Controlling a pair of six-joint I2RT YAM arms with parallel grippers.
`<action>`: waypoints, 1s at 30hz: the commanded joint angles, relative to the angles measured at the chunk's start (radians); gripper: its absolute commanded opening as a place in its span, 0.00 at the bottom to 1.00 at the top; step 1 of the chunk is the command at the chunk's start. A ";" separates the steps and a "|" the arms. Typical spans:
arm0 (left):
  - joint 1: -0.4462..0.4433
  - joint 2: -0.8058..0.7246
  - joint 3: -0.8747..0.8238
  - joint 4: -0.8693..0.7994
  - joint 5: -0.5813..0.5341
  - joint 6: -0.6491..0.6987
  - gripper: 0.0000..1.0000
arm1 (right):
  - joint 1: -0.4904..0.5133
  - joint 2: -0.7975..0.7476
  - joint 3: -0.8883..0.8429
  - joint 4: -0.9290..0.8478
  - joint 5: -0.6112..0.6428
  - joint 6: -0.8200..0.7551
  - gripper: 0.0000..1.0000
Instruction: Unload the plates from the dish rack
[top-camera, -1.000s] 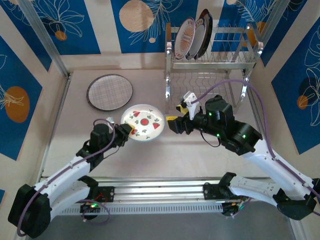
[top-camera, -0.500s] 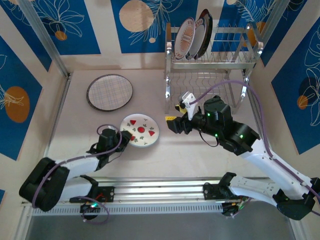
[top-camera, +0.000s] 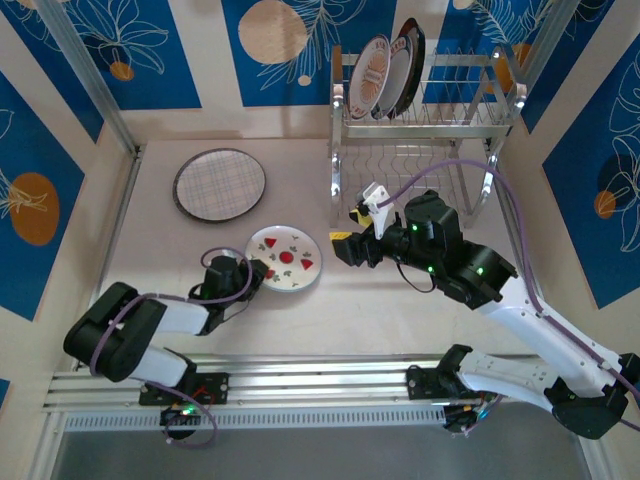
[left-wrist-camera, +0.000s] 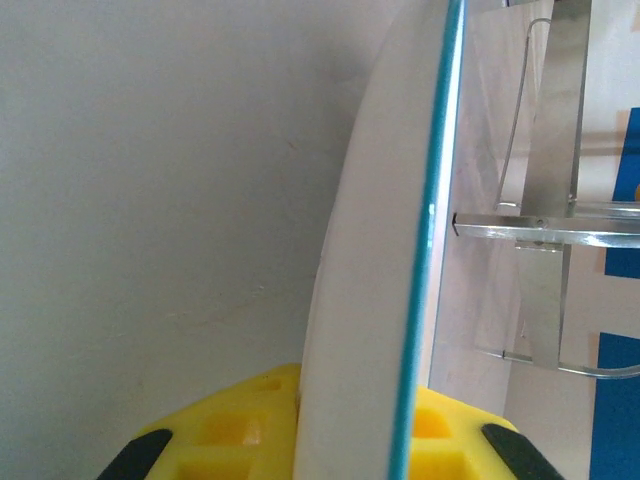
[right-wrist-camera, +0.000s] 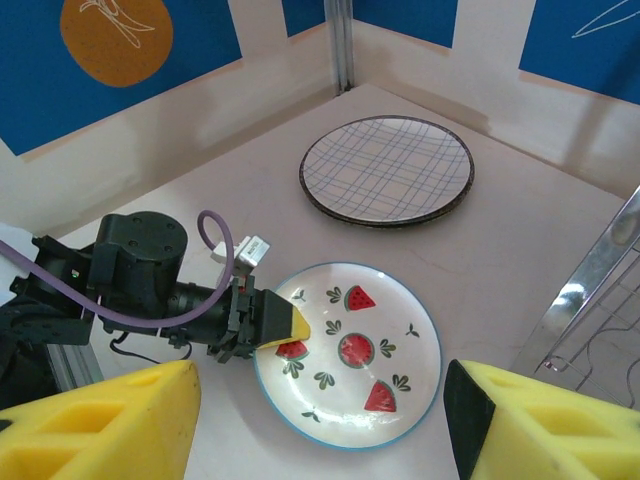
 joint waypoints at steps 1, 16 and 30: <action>0.008 0.009 0.027 0.130 0.018 0.023 0.00 | -0.006 0.000 0.009 0.009 -0.013 0.013 0.66; 0.008 -0.149 0.040 -0.220 -0.006 0.096 0.29 | -0.024 0.003 0.012 -0.033 0.016 0.061 0.68; 0.011 -0.209 0.087 -0.414 -0.004 0.135 0.52 | -0.032 0.029 0.029 -0.034 0.011 0.064 0.68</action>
